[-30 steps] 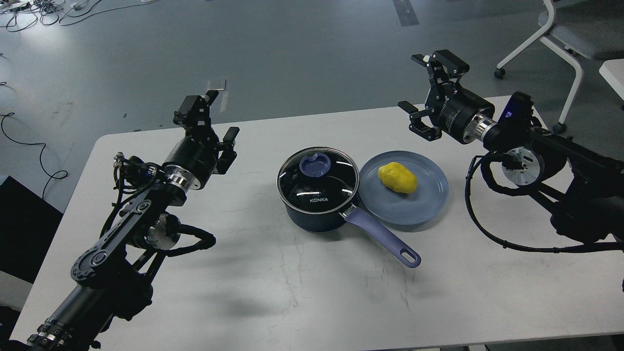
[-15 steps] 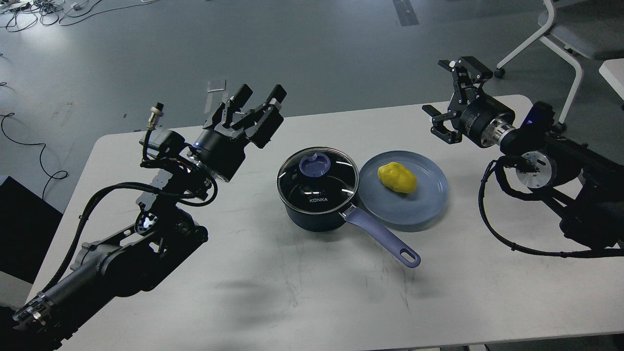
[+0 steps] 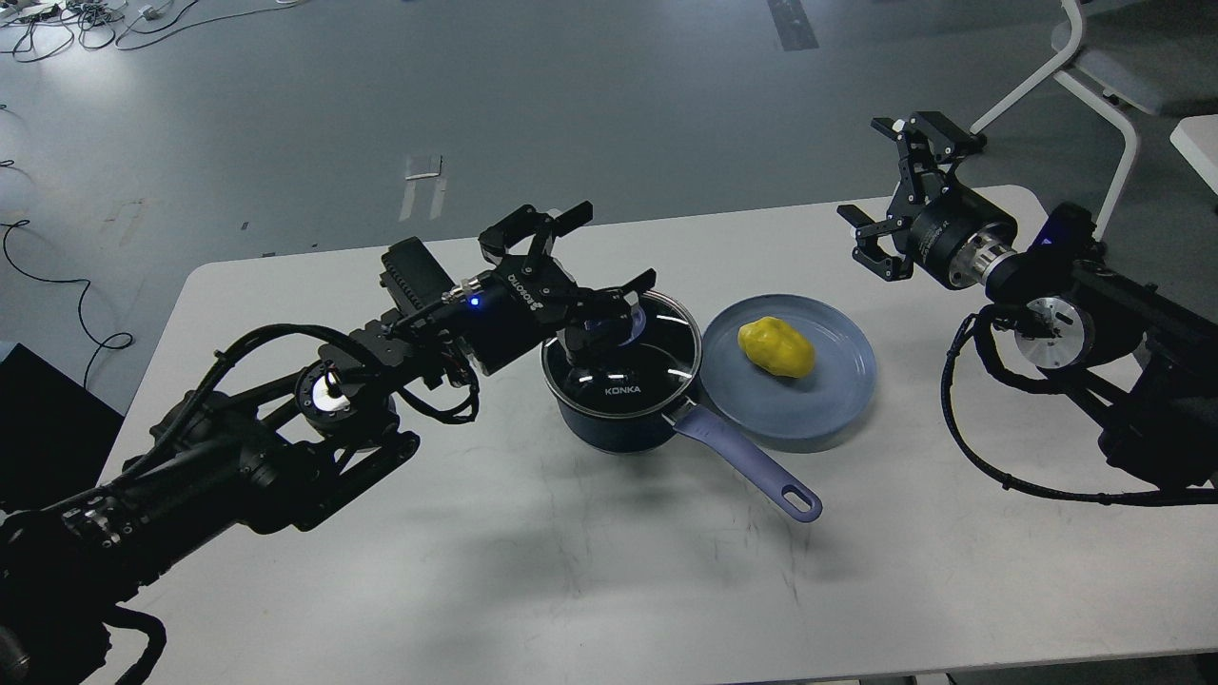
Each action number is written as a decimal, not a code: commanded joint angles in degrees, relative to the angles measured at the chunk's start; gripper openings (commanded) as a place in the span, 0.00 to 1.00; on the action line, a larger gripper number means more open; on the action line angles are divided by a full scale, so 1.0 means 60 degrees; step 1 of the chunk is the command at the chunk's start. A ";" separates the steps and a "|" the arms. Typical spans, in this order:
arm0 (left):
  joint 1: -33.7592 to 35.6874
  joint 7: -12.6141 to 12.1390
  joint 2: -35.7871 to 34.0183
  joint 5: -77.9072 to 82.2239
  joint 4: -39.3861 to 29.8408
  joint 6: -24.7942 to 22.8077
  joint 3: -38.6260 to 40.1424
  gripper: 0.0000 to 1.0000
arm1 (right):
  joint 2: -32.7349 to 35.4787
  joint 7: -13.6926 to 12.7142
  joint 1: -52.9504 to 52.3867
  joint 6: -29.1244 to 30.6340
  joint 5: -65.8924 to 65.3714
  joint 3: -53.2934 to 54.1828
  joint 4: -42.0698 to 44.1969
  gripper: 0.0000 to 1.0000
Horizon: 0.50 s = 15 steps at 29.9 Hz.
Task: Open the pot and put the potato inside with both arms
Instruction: 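Reach the left gripper over the pot and grasp the lid knob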
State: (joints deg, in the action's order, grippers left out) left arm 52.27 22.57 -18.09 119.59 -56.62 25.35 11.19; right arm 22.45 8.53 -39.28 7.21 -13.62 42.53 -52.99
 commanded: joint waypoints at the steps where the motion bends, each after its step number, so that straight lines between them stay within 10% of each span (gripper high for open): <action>1: 0.0078 0.0075 0.0232 -0.0039 0.0135 -0.0358 -0.0254 0.98 | 0.0081 0.0000 0.0042 -0.0014 0.0000 0.0001 -0.0002 1.00; 15: 0.0019 0.0354 0.0730 -0.0464 0.1161 -0.0475 -0.0634 0.98 | 0.0198 0.0014 0.0130 -0.0014 0.0000 0.0133 -0.0016 1.00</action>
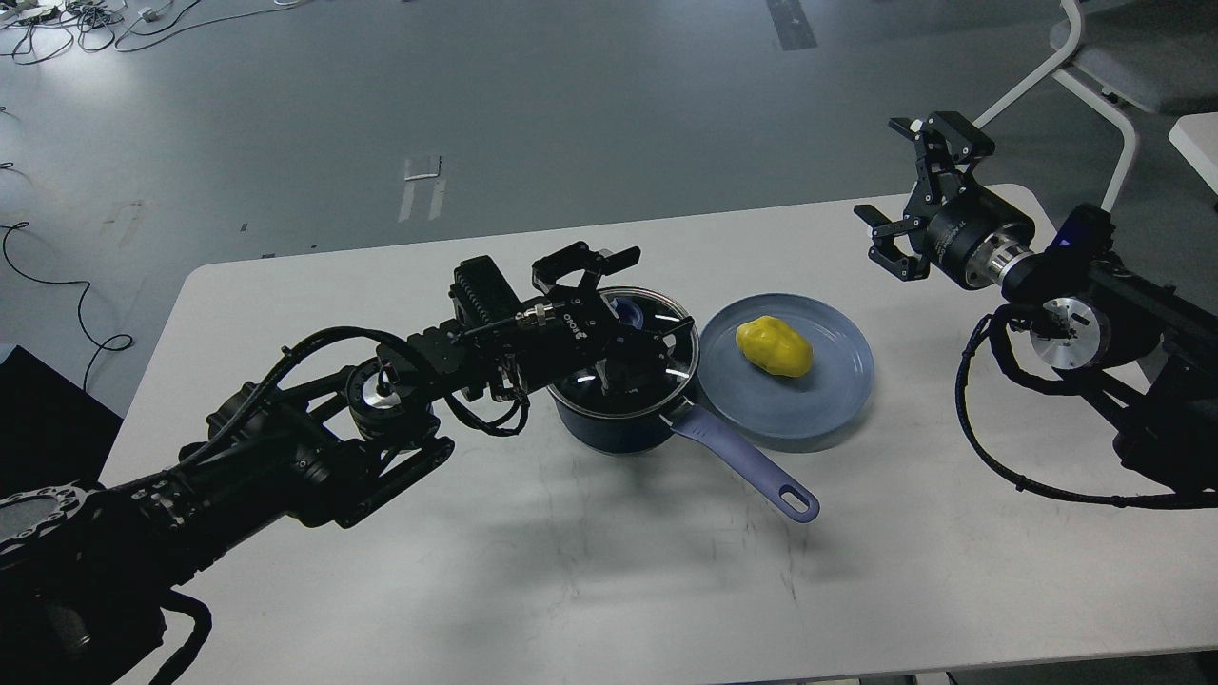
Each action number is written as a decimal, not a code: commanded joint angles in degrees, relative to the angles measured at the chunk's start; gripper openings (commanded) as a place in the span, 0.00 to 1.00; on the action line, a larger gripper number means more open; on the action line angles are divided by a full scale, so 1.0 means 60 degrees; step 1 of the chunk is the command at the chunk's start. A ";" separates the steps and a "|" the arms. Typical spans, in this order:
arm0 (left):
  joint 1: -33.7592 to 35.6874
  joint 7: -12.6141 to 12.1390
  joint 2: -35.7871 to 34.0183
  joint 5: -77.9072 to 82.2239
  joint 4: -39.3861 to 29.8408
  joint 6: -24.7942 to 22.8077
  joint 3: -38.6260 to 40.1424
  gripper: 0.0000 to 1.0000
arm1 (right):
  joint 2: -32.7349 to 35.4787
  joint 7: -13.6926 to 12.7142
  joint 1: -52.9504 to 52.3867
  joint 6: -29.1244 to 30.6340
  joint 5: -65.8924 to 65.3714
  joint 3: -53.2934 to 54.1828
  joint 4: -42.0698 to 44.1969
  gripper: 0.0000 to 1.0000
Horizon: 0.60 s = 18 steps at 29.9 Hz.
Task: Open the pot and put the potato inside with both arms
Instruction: 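Reach the left gripper over the pot and grasp the lid knob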
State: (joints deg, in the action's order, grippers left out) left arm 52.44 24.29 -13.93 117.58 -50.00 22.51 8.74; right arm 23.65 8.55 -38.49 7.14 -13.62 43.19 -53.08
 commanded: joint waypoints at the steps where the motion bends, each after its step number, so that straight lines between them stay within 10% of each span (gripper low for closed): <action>1: 0.0005 0.0068 0.0108 -0.0128 0.0129 -0.0002 -0.0284 0.98 | -0.0001 0.0011 -0.0001 -0.0003 -0.0001 0.0082 -0.0001 1.00; 18: -0.0024 0.0112 0.0197 -0.0685 0.0804 -0.0061 -0.0372 0.98 | -0.0001 0.0026 0.0248 -0.0003 -0.0001 0.0200 -0.0001 1.00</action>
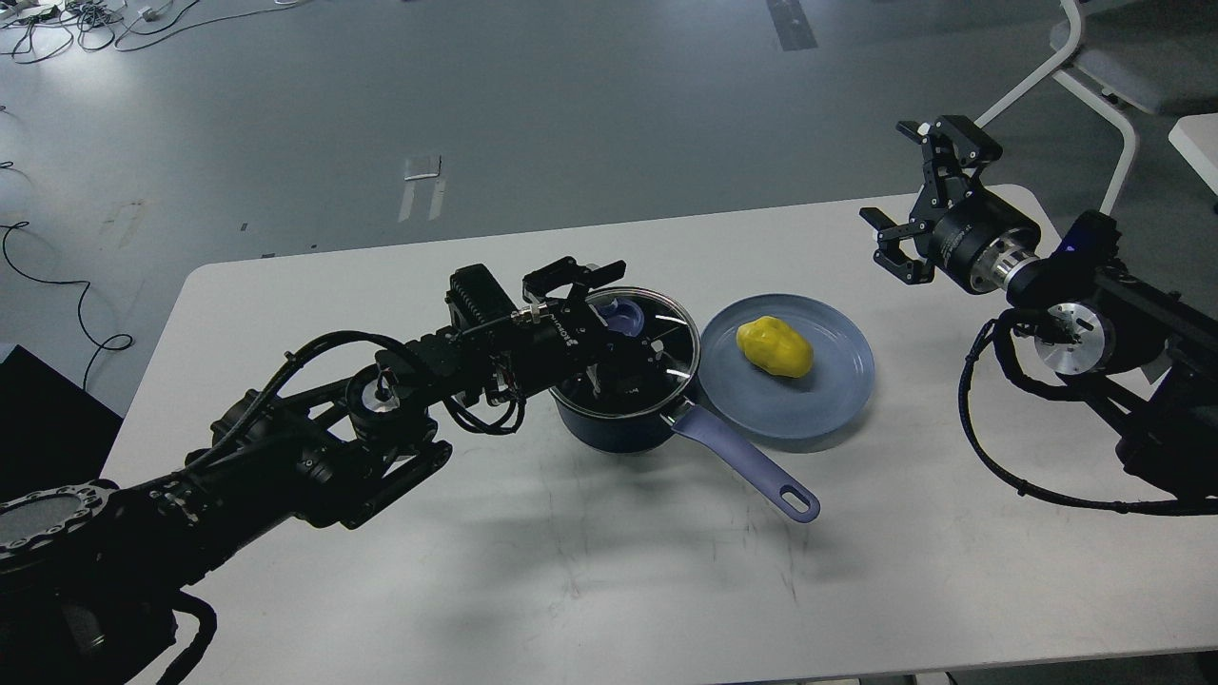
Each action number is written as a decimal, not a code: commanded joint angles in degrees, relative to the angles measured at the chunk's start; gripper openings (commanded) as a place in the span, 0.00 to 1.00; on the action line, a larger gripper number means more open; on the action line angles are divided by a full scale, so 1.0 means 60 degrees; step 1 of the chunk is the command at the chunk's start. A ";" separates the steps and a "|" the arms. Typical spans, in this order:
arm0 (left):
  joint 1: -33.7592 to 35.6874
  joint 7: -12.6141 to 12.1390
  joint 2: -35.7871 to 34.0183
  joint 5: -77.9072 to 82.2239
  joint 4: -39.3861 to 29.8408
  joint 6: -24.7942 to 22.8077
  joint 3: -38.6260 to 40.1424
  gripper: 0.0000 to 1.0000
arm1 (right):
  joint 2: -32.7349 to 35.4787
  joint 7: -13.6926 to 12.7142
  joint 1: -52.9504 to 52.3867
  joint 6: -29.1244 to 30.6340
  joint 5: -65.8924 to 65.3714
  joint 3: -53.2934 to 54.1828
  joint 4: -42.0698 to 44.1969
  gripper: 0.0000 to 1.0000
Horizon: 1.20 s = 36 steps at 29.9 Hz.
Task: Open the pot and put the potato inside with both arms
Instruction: 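Reach the left gripper over the pot and grasp the lid knob, then lift the glass lid off the pot with the left gripper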
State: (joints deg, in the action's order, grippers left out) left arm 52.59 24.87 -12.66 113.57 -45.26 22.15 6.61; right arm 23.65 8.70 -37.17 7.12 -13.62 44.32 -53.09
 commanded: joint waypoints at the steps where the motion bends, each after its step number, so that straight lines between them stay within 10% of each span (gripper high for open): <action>1: -0.0063 0.0016 -0.0014 -0.0017 0.0029 0.0000 -0.0076 0.98 | -0.0001 0.0000 0.0028 0.0015 0.0000 0.0011 0.0000 1.00; 16: -0.0093 0.0118 0.0074 -0.0383 0.0512 0.0000 -0.0414 0.97 | -0.0001 0.0088 0.0057 0.0015 0.0000 0.0084 0.0000 1.00; 20: -0.0064 0.0513 0.0074 -0.0398 0.0512 0.0029 -0.0604 0.71 | -0.0015 0.0088 0.0057 0.0015 0.0000 0.0084 0.0000 1.00; 36: 0.0083 0.0522 0.0044 -0.0662 0.0542 0.0029 -0.0795 0.36 | -0.0059 0.0088 0.0057 0.0015 0.0000 0.0069 0.0000 1.00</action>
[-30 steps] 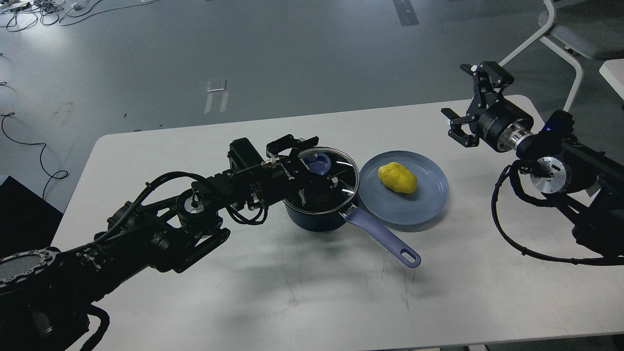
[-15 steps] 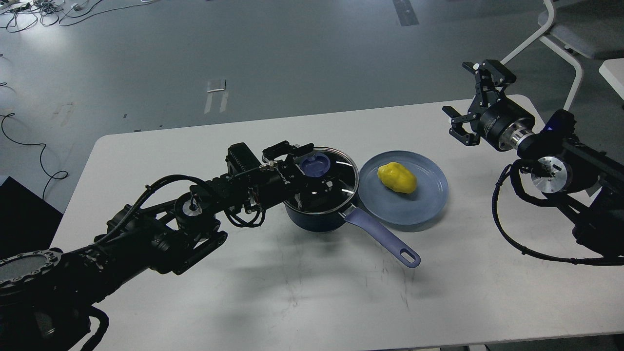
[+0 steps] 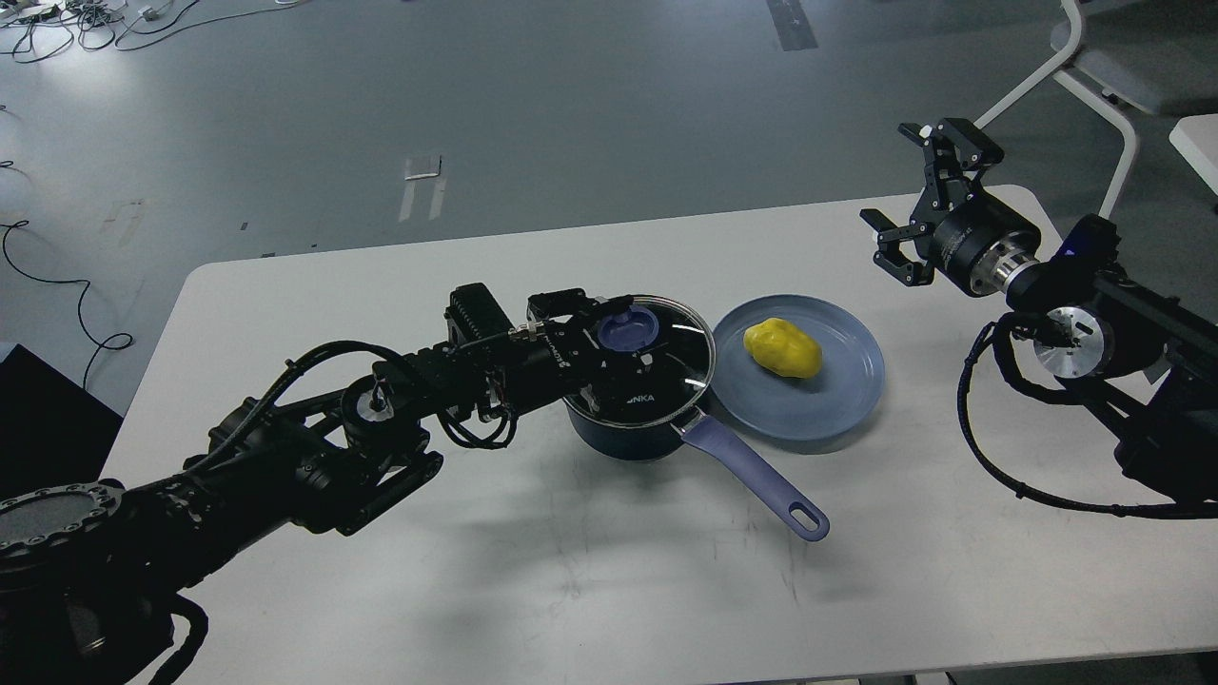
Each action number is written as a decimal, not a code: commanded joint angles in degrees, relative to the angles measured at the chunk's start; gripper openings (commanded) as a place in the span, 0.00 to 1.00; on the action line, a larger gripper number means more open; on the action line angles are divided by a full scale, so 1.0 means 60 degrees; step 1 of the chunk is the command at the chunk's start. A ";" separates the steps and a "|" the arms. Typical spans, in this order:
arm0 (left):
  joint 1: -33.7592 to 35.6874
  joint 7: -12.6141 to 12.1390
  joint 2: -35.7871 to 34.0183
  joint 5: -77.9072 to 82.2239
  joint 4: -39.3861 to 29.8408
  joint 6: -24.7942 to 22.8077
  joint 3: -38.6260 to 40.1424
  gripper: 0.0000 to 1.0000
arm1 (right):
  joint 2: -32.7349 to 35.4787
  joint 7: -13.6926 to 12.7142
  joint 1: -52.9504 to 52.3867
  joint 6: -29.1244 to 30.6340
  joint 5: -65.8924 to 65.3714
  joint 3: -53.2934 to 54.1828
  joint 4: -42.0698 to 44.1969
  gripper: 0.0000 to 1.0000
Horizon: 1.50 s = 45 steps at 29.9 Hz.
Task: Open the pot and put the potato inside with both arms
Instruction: 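Lift the glass lid off the pot with the left gripper, then lower the lid onto the table beside the pot and release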
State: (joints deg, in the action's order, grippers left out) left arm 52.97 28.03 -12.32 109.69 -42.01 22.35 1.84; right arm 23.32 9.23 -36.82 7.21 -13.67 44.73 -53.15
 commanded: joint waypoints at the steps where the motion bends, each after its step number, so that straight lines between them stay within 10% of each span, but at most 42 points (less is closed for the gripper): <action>1: 0.0063 -0.0005 0.0002 -0.0030 -0.0001 -0.0004 0.0001 0.36 | -0.0004 0.0000 0.0000 -0.0001 -0.0007 0.0000 0.0010 1.00; 19: 0.1265 -0.0005 -0.2193 -0.1392 -0.0573 0.0463 0.0016 0.36 | -0.0004 0.0000 -0.0103 0.0014 -0.0007 -0.0044 -0.0004 1.00; 30: -0.1339 -0.0005 -0.4288 -0.2198 -0.0353 0.0942 0.0016 0.33 | -0.0063 0.0000 -0.0074 0.0014 -0.0021 -0.0102 0.0010 1.00; 45: -0.2793 -0.0005 -0.4319 -0.3751 0.0394 0.0942 0.0016 0.33 | -0.0048 0.0000 -0.0132 0.0028 -0.0109 -0.0395 0.0025 1.00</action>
State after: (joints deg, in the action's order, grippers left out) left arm 36.41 27.99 -38.51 87.55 -39.68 28.01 1.93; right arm 23.02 9.23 -37.39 7.40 -14.19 42.86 -53.00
